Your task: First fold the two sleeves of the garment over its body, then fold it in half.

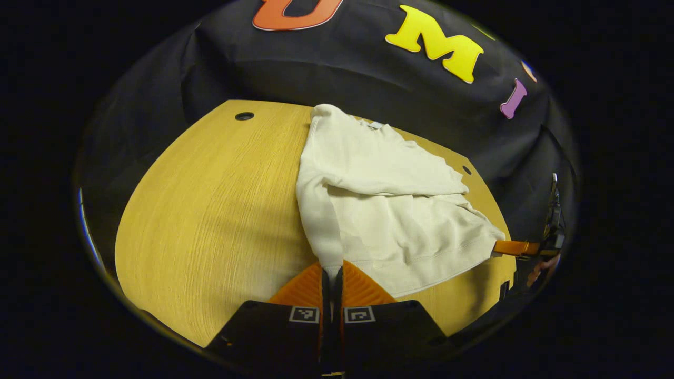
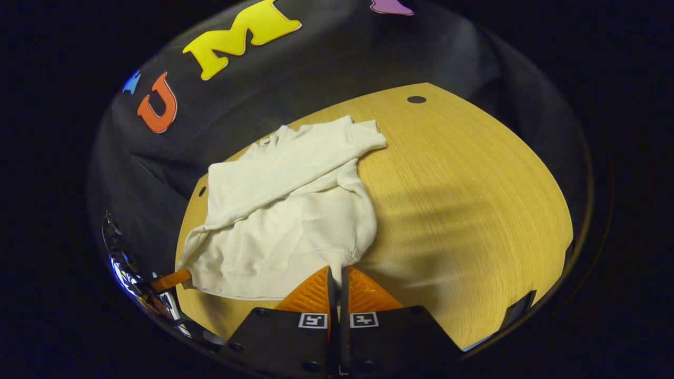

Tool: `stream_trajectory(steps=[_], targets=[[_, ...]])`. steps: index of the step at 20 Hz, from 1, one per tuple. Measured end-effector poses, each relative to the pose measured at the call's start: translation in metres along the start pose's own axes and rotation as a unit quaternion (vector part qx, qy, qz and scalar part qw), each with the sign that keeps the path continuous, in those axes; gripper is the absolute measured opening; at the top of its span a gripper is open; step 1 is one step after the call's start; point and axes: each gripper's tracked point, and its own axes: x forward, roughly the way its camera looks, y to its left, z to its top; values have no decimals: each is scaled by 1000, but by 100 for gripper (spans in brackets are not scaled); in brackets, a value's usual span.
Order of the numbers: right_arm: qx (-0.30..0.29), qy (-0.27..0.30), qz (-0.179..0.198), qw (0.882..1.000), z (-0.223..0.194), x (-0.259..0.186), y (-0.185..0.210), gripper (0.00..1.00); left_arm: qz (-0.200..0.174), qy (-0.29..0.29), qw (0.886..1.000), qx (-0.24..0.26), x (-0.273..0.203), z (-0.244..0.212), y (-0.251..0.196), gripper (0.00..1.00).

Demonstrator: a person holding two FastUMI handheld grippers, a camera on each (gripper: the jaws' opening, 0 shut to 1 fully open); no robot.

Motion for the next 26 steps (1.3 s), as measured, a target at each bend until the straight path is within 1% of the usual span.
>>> stream_trajectory(steps=[2, 5, 11, 13, 16, 18, 21, 26], targets=[[2, -25, 11, 1000, 23, -11, 8, 0, 1, -15, 999, 38, -4, 20, -5, 3], [3, -59, 27, 998, 62, -23, 23, 0, -5, -41, 997, 71, -7, 53, -20, 4], [-31, -110, 54, 992, 144, -28, 52, 0, -5, -93, 985, 144, -3, 145, -32, 3], [-40, -122, 60, 990, 178, -22, 65, 0, -2, -107, 982, 157, 3, 180, -34, 3], [-66, -139, 68, 986, 221, -15, 84, 0, 2, -115, 982, 150, 14, 220, -34, 3], [-82, -144, 67, 984, 245, -3, 93, 0, 9, -111, 982, 153, 29, 240, -33, 3], [-98, -140, 66, 983, 272, 25, 101, 1, 17, -98, 982, 159, 59, 262, -27, 3], [-109, -134, 58, 983, 297, 94, 97, 1, 30, -93, 981, 166, 127, 284, -9, 3]])
